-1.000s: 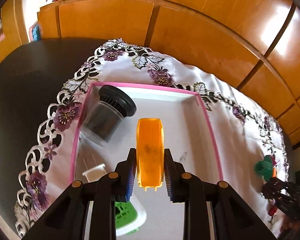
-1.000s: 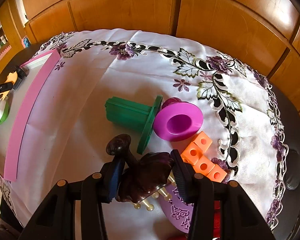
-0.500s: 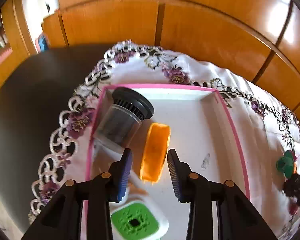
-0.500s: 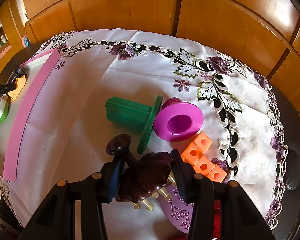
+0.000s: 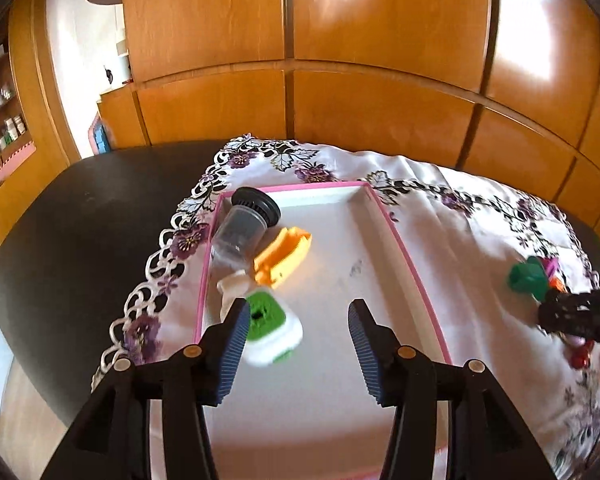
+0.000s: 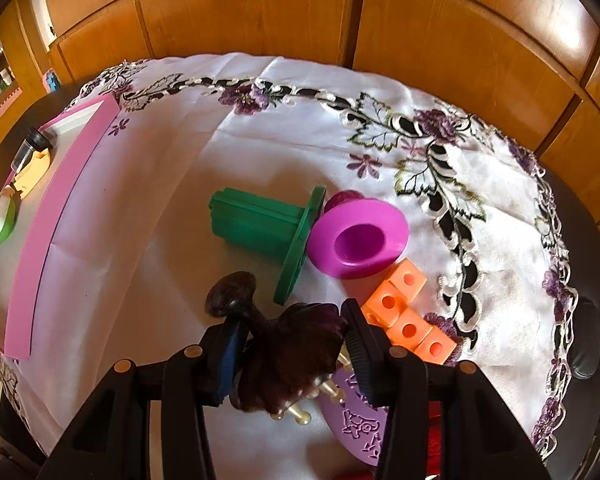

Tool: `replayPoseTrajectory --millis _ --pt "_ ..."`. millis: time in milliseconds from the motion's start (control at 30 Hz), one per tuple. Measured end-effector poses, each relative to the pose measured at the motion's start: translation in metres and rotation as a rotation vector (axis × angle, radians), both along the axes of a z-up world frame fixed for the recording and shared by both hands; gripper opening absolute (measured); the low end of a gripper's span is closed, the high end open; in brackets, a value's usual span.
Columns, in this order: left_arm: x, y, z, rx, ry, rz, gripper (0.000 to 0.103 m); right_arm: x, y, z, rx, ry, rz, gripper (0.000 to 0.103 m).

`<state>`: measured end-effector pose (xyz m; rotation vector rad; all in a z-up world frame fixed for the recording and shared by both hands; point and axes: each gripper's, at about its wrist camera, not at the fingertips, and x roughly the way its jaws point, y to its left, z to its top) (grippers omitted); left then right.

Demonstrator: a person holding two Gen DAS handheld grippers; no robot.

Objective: Organize rigid objects
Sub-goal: 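Withdraw the left tool from the tray while the right tool holds the brown brush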

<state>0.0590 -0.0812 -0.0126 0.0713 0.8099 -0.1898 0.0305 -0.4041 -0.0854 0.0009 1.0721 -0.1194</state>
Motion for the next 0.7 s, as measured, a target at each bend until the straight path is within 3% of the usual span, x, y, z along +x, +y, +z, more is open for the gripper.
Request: replayPoseTrajectory --millis 100,167,700 --pt "-0.013 0.001 0.001 0.013 -0.010 -0.002 0.052 0.002 0.006 -0.008 -0.003 0.042 0.027 0.047" --pt "-0.020 0.002 -0.001 0.017 -0.008 -0.001 0.052 0.002 0.013 -0.007 -0.055 0.027 0.042 0.046" --pt "-0.038 0.014 -0.011 0.023 0.015 0.022 0.052 0.004 0.016 -0.007 -0.071 0.020 0.050 0.046"
